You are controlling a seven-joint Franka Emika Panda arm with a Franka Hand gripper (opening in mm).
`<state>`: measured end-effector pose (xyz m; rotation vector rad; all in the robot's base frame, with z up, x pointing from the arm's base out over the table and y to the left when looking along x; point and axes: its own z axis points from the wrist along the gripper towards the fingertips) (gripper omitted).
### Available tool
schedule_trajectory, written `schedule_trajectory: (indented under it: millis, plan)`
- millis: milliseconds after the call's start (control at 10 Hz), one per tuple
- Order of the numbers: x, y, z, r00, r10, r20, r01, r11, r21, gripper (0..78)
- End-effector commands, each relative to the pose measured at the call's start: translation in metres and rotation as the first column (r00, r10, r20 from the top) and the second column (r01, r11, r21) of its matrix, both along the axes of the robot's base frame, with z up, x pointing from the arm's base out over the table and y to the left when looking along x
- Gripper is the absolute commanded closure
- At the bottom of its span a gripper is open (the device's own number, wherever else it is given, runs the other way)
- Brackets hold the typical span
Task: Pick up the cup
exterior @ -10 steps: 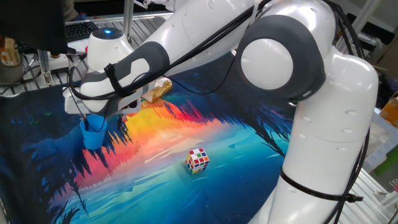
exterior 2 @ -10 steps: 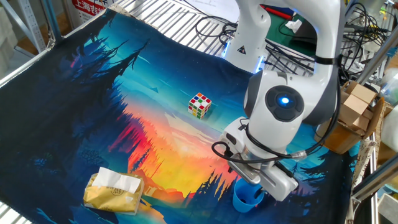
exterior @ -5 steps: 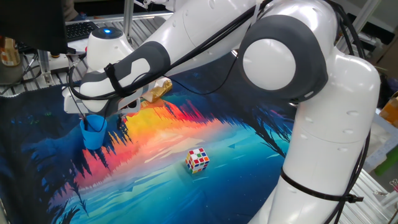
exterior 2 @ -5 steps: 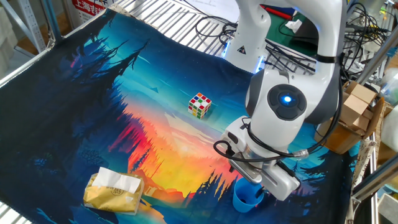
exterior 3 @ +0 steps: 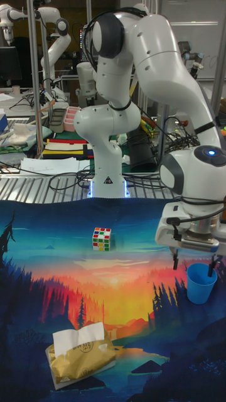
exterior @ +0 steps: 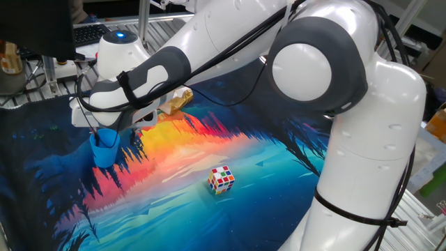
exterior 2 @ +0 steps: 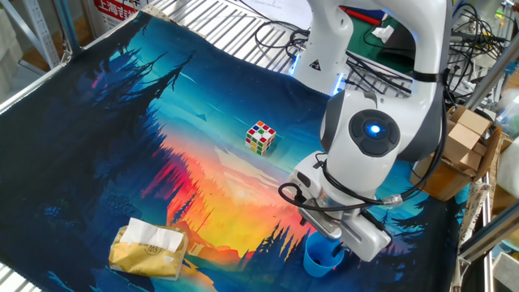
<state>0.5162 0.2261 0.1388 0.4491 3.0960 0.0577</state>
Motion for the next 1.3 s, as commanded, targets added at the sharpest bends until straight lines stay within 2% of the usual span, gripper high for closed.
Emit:
schedule_trajectory:
  millis: [100,1100,1200,1300]
  plan:
    - [0.0007,0.0003,0.0014,1.0,-0.003,0.003,0.003,1.0,0.001,76.4]
    - [0.0007,0.0003,0.0014,1.0,-0.003,0.003,0.003,1.0,0.001,76.4]
    - [0.0013,0.0009,0.0052,1.0,0.017,-0.006,-0.017,1.0,-0.009,76.4]
    - [0.0008,0.0013,0.0091,1.0,0.015,-0.007,-0.015,1.0,-0.006,76.4]
